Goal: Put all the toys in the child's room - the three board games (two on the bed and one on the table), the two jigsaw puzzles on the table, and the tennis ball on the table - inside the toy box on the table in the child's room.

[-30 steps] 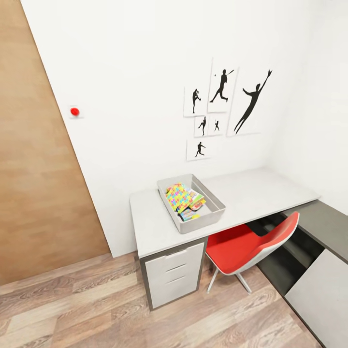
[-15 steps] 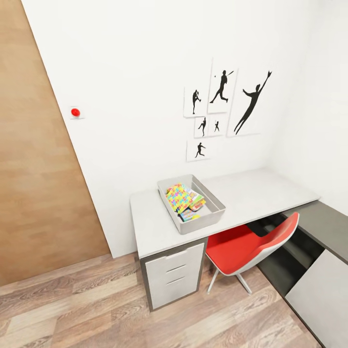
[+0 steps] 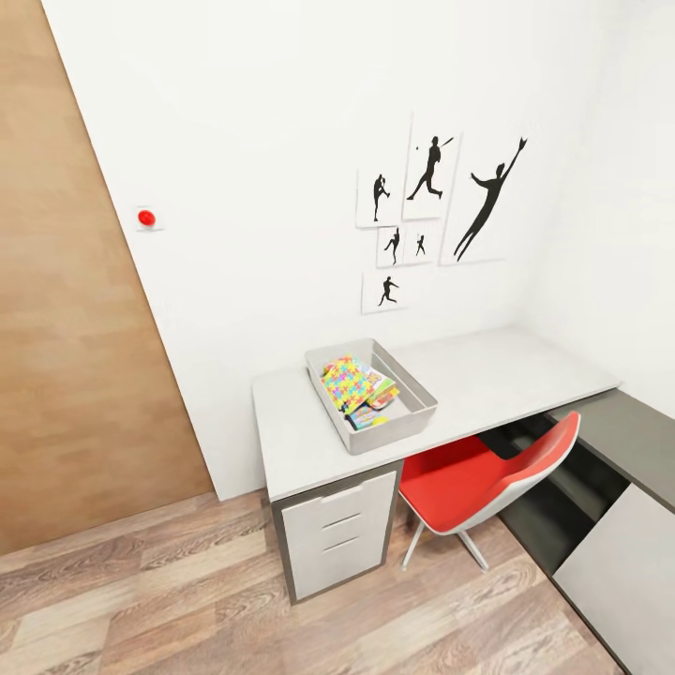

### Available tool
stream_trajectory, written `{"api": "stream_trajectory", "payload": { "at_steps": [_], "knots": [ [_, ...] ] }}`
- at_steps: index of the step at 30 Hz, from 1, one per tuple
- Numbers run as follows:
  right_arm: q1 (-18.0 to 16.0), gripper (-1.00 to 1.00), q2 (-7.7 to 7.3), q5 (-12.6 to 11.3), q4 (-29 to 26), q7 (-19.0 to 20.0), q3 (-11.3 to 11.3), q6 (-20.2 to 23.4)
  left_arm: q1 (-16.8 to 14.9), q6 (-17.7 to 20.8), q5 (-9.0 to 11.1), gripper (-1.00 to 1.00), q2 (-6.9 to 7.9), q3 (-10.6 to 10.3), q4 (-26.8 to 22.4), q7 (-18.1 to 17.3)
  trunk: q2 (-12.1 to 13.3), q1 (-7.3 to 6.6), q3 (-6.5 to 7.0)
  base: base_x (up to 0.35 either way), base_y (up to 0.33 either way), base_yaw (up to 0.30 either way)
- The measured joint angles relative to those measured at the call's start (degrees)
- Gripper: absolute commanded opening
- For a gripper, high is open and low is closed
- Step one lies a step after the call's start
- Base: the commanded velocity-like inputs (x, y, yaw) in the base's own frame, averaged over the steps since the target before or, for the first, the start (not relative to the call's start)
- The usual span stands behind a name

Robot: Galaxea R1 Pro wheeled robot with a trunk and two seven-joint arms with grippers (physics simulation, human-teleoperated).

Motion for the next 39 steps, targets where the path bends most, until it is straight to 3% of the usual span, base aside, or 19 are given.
{"api": "stream_trajectory", "payload": {
  "at_steps": [10,39],
  "knots": [
    [3.7,1.00,-1.17,0.0,1.2,0.0,0.0,-0.4,0.4,0.0,-0.1,1.00,-0.14,0.1,0.0,0.0,0.0,0.00,0.01,0.000,0.000,0.000],
    [4.4,1.00,-1.36,0.1,1.2,0.0,-0.1,-0.7,0.5,0.0,-0.1,1.00,-0.17,0.1,0.0,0.0,0.0,0.00,0.01,0.000,0.000,0.000]
  ]
}}
